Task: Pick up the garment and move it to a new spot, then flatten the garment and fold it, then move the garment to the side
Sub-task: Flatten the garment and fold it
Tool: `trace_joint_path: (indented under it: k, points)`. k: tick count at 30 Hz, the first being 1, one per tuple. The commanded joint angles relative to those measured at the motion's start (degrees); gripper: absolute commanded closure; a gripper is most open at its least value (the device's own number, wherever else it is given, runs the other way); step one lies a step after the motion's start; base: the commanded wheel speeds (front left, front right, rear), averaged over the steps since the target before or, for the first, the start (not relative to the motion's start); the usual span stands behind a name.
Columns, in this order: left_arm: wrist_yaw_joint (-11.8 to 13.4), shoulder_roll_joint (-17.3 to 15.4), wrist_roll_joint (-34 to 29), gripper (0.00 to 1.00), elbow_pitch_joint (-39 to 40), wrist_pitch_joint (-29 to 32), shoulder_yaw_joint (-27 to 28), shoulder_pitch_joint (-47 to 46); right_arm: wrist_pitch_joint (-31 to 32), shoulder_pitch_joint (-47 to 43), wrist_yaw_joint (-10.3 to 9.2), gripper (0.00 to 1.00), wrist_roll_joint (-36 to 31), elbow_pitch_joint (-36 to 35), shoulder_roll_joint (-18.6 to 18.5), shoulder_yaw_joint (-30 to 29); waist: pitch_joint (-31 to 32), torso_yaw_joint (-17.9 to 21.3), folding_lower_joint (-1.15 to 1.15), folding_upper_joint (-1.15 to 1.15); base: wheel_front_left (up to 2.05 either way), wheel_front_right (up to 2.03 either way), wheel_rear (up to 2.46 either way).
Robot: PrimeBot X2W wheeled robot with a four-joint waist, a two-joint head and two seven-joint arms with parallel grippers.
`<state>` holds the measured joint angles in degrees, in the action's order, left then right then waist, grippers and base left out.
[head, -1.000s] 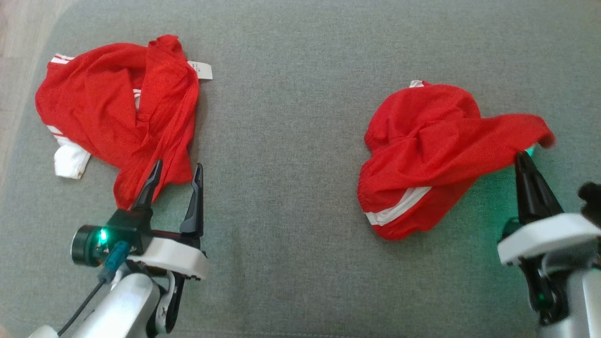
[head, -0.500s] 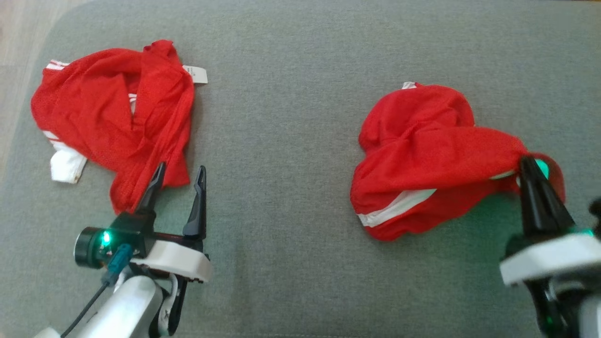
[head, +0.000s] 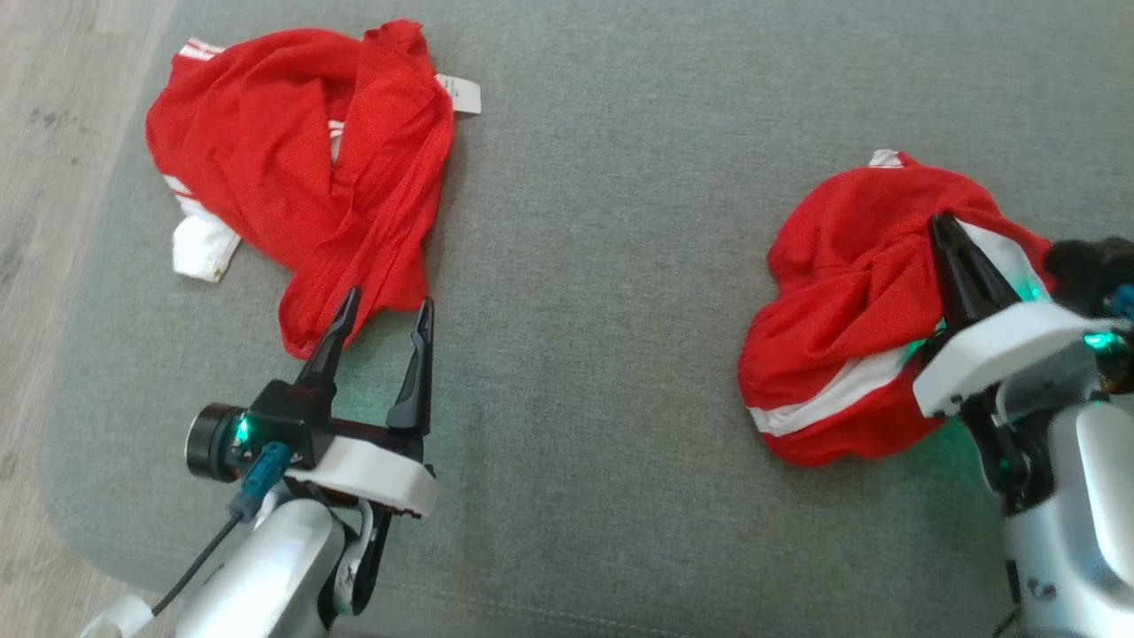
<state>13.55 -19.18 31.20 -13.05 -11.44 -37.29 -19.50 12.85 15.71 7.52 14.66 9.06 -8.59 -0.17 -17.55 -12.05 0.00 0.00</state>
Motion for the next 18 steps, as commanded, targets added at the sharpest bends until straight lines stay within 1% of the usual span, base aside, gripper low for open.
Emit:
trace_joint_path:
  k: [1,2,3,4,5,7,10,15,18]
  points:
    - [-0.1,-1.1,-0.3,0.00,1.1,-0.6,1.9,-2.4,-0.6,1.6,-0.03,1.00,0.3,-0.9,-1.0,1.3,-0.4,-0.4,0.00,0.00,0.00,0.00,0.00]
    - [-0.1,-1.0,-0.3,0.00,0.9,-0.7,1.8,-2.4,-1.1,2.4,-0.03,1.00,0.4,0.3,-1.2,1.6,-0.4,-0.4,0.00,0.00,0.00,0.00,0.00]
    - [-0.2,-1.0,-0.2,0.00,0.6,-0.9,1.8,-2.5,-1.6,2.9,-0.03,0.73,0.4,1.4,-1.5,1.8,-0.3,-0.4,0.00,0.00,0.00,0.00,0.00]
    - [-0.2,-1.0,-0.2,0.00,0.4,-1.0,1.8,-2.4,-2.1,3.3,-0.03,0.14,0.6,2.2,-1.6,2.1,-0.1,-0.3,0.00,0.00,0.00,0.00,0.00]
    - [-0.2,-1.0,-0.1,0.00,0.1,-1.0,1.9,-2.4,-2.7,3.4,-0.03,0.00,0.7,2.6,-1.8,2.3,0.1,-0.2,0.00,0.00,0.00,0.00,0.00]
    - [-0.2,-1.0,0.0,0.00,-0.4,-1.2,1.9,-2.1,-4.2,3.1,-0.03,0.00,0.9,2.4,-2.0,2.6,0.7,0.3,0.00,0.00,0.00,0.00,0.00]
    - [0.0,-1.3,0.2,0.00,-0.7,-1.3,2.1,-1.8,-6.1,1.2,-0.03,0.00,1.3,-0.4,-2.1,2.8,1.7,1.3,0.00,0.00,0.00,0.00,0.00]
    - [0.7,-2.1,0.4,0.00,-0.6,-1.4,2.6,-1.0,-7.9,-3.7,-0.03,0.00,0.6,-8.7,-1.6,1.7,3.4,3.0,0.00,0.00,0.00,0.00,0.00]
    - [1.6,-3.0,0.5,0.00,-0.2,-1.4,3.4,-0.5,-8.6,-6.3,-0.03,0.00,-0.7,-14.6,-0.3,-0.2,4.4,4.0,0.00,0.00,0.00,0.00,0.00]
